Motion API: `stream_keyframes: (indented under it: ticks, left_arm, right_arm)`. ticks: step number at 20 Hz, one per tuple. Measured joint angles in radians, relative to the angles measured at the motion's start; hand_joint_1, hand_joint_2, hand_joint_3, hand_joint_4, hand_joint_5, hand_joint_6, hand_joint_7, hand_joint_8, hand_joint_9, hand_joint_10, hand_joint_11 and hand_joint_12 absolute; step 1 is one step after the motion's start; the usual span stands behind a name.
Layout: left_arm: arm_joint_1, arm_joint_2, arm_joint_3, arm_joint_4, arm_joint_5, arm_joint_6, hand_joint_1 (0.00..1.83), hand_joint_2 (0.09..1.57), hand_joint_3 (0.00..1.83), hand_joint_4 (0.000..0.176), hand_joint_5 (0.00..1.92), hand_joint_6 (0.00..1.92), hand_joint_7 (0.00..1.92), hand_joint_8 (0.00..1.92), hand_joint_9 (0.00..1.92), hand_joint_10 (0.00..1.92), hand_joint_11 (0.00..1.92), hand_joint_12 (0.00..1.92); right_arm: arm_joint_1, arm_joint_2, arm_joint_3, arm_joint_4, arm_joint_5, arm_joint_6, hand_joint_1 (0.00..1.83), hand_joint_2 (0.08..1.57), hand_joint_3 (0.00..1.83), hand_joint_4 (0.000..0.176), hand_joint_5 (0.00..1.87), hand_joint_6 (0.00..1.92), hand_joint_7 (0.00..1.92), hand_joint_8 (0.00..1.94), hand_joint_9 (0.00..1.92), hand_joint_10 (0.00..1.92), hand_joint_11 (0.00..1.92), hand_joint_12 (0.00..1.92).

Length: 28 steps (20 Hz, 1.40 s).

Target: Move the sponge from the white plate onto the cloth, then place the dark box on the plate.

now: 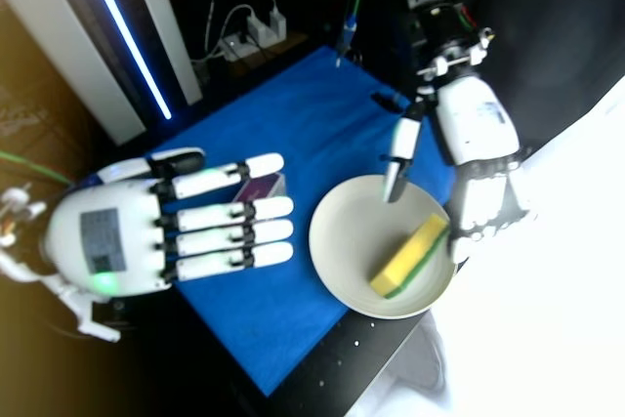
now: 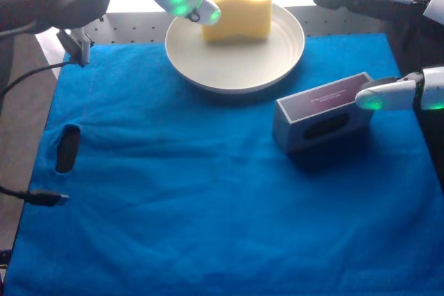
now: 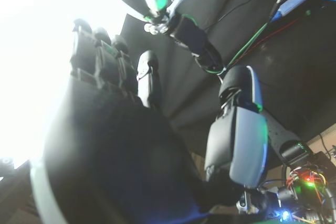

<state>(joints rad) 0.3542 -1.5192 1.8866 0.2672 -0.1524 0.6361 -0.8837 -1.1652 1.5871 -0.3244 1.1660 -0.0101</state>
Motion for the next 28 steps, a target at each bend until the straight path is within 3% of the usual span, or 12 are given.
stream_keyframes:
  ticks: [5,7,8,9,10,11,13,16,17,18,25,28]
  left_arm:
    - [0.001,-0.025,0.016,-0.028,0.008,-0.001,0.83,0.97,0.00,0.039,0.64,0.00,0.70,0.00,0.75,0.02,0.29,0.92]
    - [0.001,-0.025,0.019,-0.037,-0.003,-0.003,0.92,1.04,0.00,0.000,0.78,0.01,0.87,0.04,0.88,0.08,0.12,1.32]
    - [0.001,-0.025,0.019,-0.038,-0.007,-0.003,0.93,1.07,0.00,0.006,0.80,0.01,0.91,0.04,0.89,0.10,0.12,1.38]
    - [0.001,-0.025,0.019,-0.039,-0.011,-0.004,1.00,1.15,0.00,0.090,0.91,0.84,0.96,0.03,0.92,0.16,0.21,1.40]
    - [0.001,-0.027,0.020,-0.039,-0.016,-0.004,1.16,1.15,0.00,0.009,0.88,0.98,0.91,0.99,0.91,0.20,0.24,1.43]
    - [0.001,-0.029,0.020,-0.042,-0.018,-0.006,1.18,1.18,0.00,0.013,0.86,1.07,0.86,1.22,0.92,0.25,0.30,1.40]
    - [0.005,-0.031,0.019,-0.042,-0.031,-0.018,1.19,1.17,0.00,0.024,0.91,1.07,0.86,1.22,1.05,0.38,0.72,1.19]
    - [0.013,-0.031,0.019,-0.043,-0.047,-0.039,1.21,1.15,0.00,0.000,0.99,0.89,0.85,1.27,0.97,0.60,0.67,1.21]
    - [0.017,-0.031,0.019,-0.046,-0.048,-0.039,1.33,1.15,0.00,0.000,0.96,0.94,0.80,1.26,0.87,1.14,0.66,1.16]
    - [0.021,-0.029,0.019,-0.050,-0.051,-0.040,1.35,1.16,0.00,0.000,0.92,1.03,0.78,1.25,0.85,1.25,0.60,1.12]
    - [0.032,-0.012,-0.008,-0.051,-0.058,-0.042,1.36,1.15,0.00,0.000,0.94,0.91,0.82,1.21,0.88,1.32,0.68,1.15]
    - [0.048,0.015,-0.042,-0.050,-0.071,-0.043,1.22,1.17,0.00,0.000,0.94,0.88,0.84,1.38,0.84,1.09,0.73,1.41]
  right_arm:
    - [0.000,-0.003,0.000,-0.002,0.000,0.002,0.76,0.99,0.00,0.175,0.20,0.01,0.09,0.00,0.02,0.00,0.01,0.00]
    - [0.000,-0.005,0.001,-0.002,0.000,0.003,0.86,0.99,0.00,0.176,0.23,0.01,0.09,0.00,0.05,0.01,0.06,0.03]
    - [0.000,-0.010,0.001,0.002,0.000,0.003,0.88,0.99,0.00,0.176,0.24,0.01,0.09,0.00,0.06,0.01,0.07,0.03]
    - [0.000,-0.015,0.002,0.001,0.000,0.003,0.88,0.98,0.00,0.176,0.25,0.01,0.10,0.01,0.07,0.01,0.07,0.03]
    - [0.000,-0.016,0.002,-0.008,-0.001,0.003,0.89,0.98,0.00,0.176,0.25,0.01,0.11,0.01,0.08,0.01,0.08,0.04]
    - [0.000,-0.016,0.002,-0.011,-0.001,0.003,0.90,0.98,0.00,0.176,0.26,0.01,0.11,0.01,0.08,0.01,0.08,0.03]
    - [0.000,-0.016,0.002,-0.006,0.000,0.003,0.89,1.00,0.00,0.176,0.26,0.01,0.13,0.01,0.08,0.01,0.08,0.04]
    - [0.000,-0.015,0.002,-0.002,0.000,0.005,0.92,1.01,0.01,0.176,0.27,0.01,0.13,0.01,0.08,0.01,0.07,0.03]
    - [0.000,-0.016,0.002,-0.002,-0.001,0.008,0.93,1.02,0.01,0.176,0.27,0.01,0.14,0.01,0.09,0.01,0.07,0.03]
    - [0.000,-0.016,0.002,-0.002,-0.001,0.008,0.93,1.02,0.01,0.171,0.27,0.01,0.14,0.01,0.08,0.00,0.07,0.03]
    - [0.000,-0.020,0.002,-0.003,0.000,0.014,0.93,1.05,0.01,0.172,0.25,0.00,0.09,0.00,0.03,0.00,0.03,0.01]
    - [0.000,-0.020,0.002,-0.002,-0.002,0.014,0.70,1.06,0.00,0.136,0.24,0.00,0.15,0.01,0.09,0.01,0.11,0.04]
